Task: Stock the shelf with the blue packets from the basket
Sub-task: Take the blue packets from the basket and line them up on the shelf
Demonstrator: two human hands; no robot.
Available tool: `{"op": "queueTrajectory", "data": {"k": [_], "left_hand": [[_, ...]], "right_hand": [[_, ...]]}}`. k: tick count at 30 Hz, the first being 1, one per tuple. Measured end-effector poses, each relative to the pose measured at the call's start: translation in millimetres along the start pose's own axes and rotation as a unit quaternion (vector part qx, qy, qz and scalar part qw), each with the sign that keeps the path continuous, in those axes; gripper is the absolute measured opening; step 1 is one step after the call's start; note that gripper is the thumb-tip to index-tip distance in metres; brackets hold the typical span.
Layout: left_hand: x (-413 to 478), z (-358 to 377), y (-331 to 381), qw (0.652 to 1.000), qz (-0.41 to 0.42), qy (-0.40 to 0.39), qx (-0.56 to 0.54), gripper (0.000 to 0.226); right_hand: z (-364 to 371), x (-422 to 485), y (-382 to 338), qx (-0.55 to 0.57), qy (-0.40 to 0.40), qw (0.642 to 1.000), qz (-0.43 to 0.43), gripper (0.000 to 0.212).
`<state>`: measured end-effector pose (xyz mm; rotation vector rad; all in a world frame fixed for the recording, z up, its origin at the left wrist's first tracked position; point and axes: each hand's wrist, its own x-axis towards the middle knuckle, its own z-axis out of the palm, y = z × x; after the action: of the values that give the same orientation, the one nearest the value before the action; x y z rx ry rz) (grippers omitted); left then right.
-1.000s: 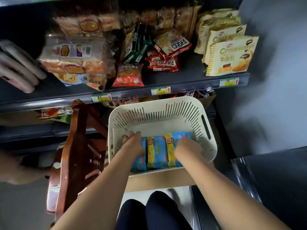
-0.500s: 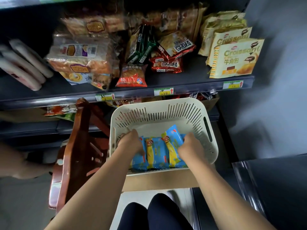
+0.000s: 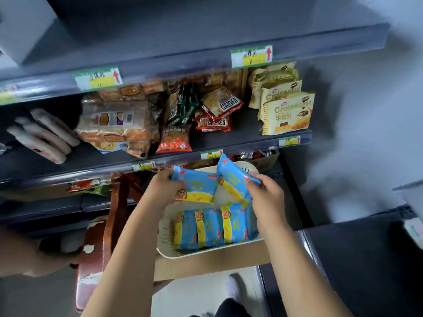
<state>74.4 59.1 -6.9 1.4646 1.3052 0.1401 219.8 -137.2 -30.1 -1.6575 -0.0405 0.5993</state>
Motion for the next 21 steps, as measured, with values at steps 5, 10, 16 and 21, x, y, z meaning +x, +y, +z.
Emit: {"op": "queueTrajectory", "data": {"k": [5,10,16,21], "left_hand": [[-36,-22,26,0.994,0.035,-0.015,-0.104,0.018],[-67,-36,43,0.981,0.081,-0.062,-0.165,0.013],[-102,-47,48,0.965,0.137,-0.137,-0.177,0.01],[-152,-49,29,0.945,0.17,-0.222,-0.171,0.006]], "right_hand": [[-22,-17,-61,0.037,0.001,0.997,-0.063,0.017],[-38,-58,-93,0.027,0.022,0.993,-0.11,0.017],[-47,-123,-101,0.038,0.099,0.982,-0.157,0.018],[-60,-207,-73,0.042,0.2,0.96,-0.19,0.022]]}}
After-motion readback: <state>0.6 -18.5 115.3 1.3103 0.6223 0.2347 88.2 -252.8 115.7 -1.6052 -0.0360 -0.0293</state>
